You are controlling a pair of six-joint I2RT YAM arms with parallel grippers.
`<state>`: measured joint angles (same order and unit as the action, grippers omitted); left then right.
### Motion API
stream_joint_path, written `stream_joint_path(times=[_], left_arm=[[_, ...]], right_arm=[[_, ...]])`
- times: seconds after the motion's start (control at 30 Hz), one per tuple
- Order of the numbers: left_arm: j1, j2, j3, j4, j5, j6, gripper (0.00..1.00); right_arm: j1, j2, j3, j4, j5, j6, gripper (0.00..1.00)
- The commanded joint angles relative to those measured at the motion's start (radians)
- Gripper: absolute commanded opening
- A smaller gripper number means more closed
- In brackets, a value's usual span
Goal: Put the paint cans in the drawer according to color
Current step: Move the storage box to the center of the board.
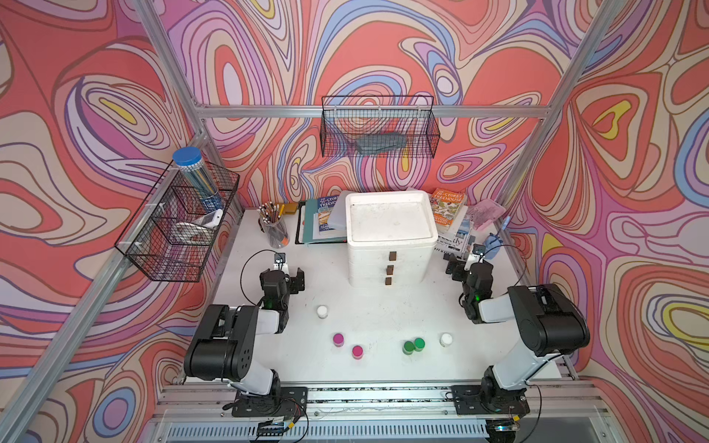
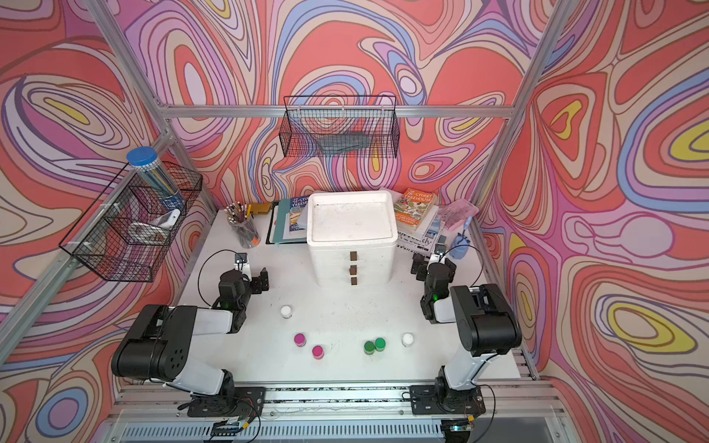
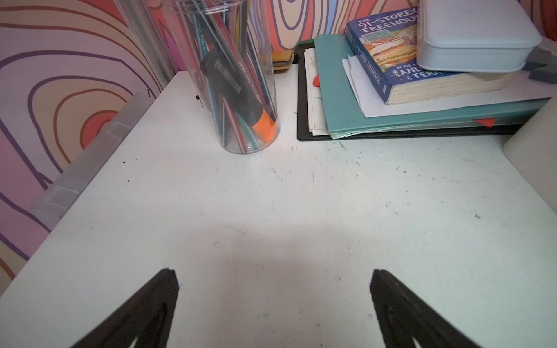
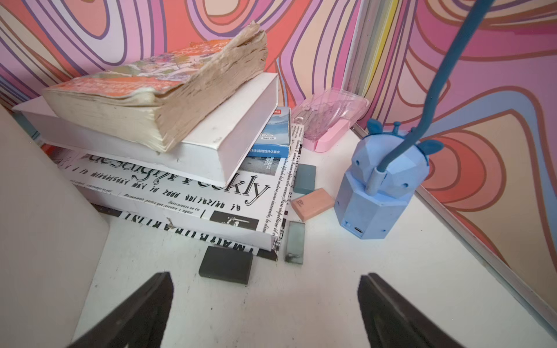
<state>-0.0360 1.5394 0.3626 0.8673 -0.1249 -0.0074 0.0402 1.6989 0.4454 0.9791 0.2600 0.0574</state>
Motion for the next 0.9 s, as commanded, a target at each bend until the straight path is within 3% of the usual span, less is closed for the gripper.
stream_joint_path(times=[0.0,0.37,0.47,0.57,0.67,0.7,0.77,0.87], left_arm=[[0.001,-0.001,0.015,0.016,0.012,-0.003,0.98],[0.010,-0.007,0.015,0.001,0.034,-0.008,0.99],[0.010,-0.056,-0.002,0.004,0.066,0.007,0.99],[0.010,-0.171,0.008,-0.114,0.070,0.007,0.99],[0.009,-0.298,0.025,-0.231,0.078,0.001,0.99],[0.008,-0.339,0.035,-0.272,0.084,-0.003,0.99],[0.008,-0.420,0.069,-0.373,0.099,-0.041,0.99],[0.006,-0.507,0.135,-0.550,0.215,-0.117,0.98]], right_arm=[[-0.006,0.001,0.006,0.009,-0.005,0.002,0.98],[-0.005,-0.003,0.001,0.020,-0.001,-0.001,0.98],[0.000,-0.099,-0.024,-0.010,-0.048,-0.029,0.98],[0.002,-0.256,-0.028,-0.132,-0.111,-0.042,0.98],[0.002,-0.413,-0.001,-0.313,-0.118,0.114,0.98],[0.001,-0.463,0.035,-0.451,-0.101,0.194,0.98],[0.003,-0.507,0.119,-0.656,-0.126,0.232,0.98],[0.001,-0.516,0.222,-0.856,-0.195,0.281,0.98]])
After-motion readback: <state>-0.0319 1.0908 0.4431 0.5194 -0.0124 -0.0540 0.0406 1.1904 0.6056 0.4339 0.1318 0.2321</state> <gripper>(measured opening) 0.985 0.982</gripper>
